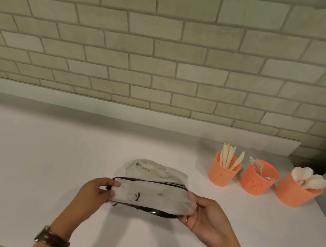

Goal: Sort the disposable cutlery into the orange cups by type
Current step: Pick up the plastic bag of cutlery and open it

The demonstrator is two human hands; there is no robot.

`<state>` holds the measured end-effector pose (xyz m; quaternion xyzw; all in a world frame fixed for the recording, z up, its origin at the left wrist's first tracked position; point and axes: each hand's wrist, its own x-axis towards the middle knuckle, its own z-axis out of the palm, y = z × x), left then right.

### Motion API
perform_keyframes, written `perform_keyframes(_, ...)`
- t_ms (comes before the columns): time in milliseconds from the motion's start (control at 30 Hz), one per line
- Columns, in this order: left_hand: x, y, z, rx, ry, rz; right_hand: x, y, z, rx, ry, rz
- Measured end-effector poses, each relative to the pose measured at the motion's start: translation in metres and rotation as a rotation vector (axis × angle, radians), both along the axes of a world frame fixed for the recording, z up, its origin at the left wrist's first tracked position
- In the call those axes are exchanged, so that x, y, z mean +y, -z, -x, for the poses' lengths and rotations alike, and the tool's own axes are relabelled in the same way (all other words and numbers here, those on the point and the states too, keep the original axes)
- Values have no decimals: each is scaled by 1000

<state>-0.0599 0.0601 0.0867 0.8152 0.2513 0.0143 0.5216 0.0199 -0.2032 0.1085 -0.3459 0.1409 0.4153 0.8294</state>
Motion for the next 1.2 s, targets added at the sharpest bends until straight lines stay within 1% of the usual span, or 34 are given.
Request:
perform_keyframes(67,2,-8,-5,-41,-39,572,-4,10,-5,34,-9,23)
perform_keyframes(133,6,-13,-8,-76,-48,1069,-7,14,-6,43,22,42)
perform_keyframes(167,7,-12,-9,-105,-61,1266,-9,18,-9,51,57,51)
perform_keyframes(200,7,-10,-10,-137,-71,1413,-9,19,-10,58,77,33)
perform_keyframes(267,5,-4,-13,-201,-89,1580,-7,19,-9,27,76,3)
perform_keyframes(300,4,-3,-14,-212,-79,1609,-5,21,-11,-32,86,9)
perform_keyframes(333,2,-3,-14,-209,-62,1596,-3,19,-10,-117,98,37)
perform_keyframes(367,1,-4,-13,-201,-45,1539,-2,21,-12,-240,94,124)
perform_keyframes(400,2,-7,-12,-209,-20,1437,-2,24,-14,-373,80,281)
perform_keyframes(433,2,-11,-10,-222,14,1304,-2,29,-16,-534,78,476)
perform_keyframes(500,-1,-16,-3,-202,132,935,-2,39,-20,-839,165,879)
perform_keyframes(533,-3,-16,-1,-178,170,774,-3,42,-22,-952,198,1032)
perform_keyframes(567,-5,-17,0,-162,172,649,-4,46,-23,-1004,214,1112)
perform_keyframes(600,-6,-16,1,-160,145,539,-4,48,-23,-994,219,1121)
perform_keyframes(667,-3,-8,-1,-186,11,268,-7,46,-24,-832,222,991)
perform_keyframes(733,4,4,-3,-201,-117,-41,-9,40,-25,-585,180,718)
perform_keyframes(767,8,10,-4,-209,-152,-146,-9,36,-25,-448,123,548)
perform_keyframes(800,10,15,-4,-207,-172,-177,-9,33,-25,-323,58,391)
perform_keyframes(833,12,21,-6,-191,-187,-156,-9,31,-23,-221,3,269)
perform_keyframes(867,15,26,-7,-158,-212,-77,-8,29,-22,-149,-39,193)
perform_keyframes(900,17,30,-9,-120,-244,54,-6,30,-20,-112,-67,150)
perform_keyframes(933,19,32,-10,-89,-273,240,-5,31,-20,-88,-83,130)
perform_keyframes(967,21,33,-12,-71,-302,473,-3,34,-19,-61,-92,121)
perform_keyframes(1033,21,31,-17,-68,-358,1006,-1,37,-18,-11,-96,136)
perform_keyframes(1067,20,28,-18,-80,-376,1212,1,40,-18,4,-89,161)
perform_keyframes(1100,18,24,-19,-83,-394,1345,2,41,-18,9,-79,177)
perform_keyframes(1133,13,19,-21,-82,-394,1424,3,42,-19,-2,-69,193)
perform_keyframes(1200,5,15,-26,-85,-379,1491,5,44,-19,-58,-48,244)
